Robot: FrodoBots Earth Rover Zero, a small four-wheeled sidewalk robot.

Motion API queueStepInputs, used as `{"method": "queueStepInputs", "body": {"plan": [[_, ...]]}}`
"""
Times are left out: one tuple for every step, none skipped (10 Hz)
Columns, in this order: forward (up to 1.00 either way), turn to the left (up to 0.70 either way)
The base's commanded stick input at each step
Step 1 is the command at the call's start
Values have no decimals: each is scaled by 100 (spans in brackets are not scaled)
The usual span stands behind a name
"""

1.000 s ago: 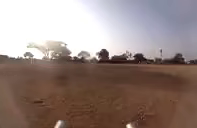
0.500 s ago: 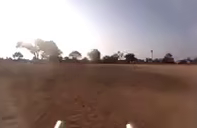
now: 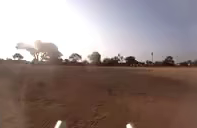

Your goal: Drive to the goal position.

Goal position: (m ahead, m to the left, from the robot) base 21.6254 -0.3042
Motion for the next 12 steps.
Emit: {"method": "queueStepInputs", "body": {"plan": [[100,0],[100,0],[100,0],[100,0],[100,0],[100,0],[100,0],[100,0],[100,0],[100,0],[100,0],[100,0]]}}
